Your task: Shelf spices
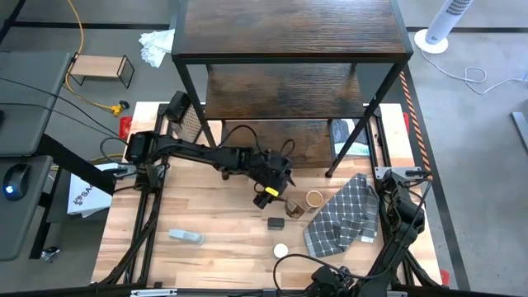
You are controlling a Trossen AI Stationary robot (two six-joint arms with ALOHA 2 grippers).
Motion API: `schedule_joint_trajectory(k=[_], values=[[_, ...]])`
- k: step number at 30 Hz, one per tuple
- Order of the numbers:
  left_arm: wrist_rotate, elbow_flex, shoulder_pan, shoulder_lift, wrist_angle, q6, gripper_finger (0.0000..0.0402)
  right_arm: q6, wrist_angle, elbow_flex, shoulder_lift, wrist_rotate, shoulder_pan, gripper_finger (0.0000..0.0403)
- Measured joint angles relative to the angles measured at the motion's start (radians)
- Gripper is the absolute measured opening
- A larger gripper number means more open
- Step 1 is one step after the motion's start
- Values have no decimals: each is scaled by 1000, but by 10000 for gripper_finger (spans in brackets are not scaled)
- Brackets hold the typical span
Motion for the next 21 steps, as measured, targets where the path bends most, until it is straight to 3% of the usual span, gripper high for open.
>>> schedule_joint_trajectory(k=[7, 21], values=[[49, -3, 9, 32, 11, -34, 280, 1, 1, 0, 0, 0, -2, 243], [51, -3, 0, 68, 60, -60, 280, 0, 12, 0, 0, -7, -6, 243]])
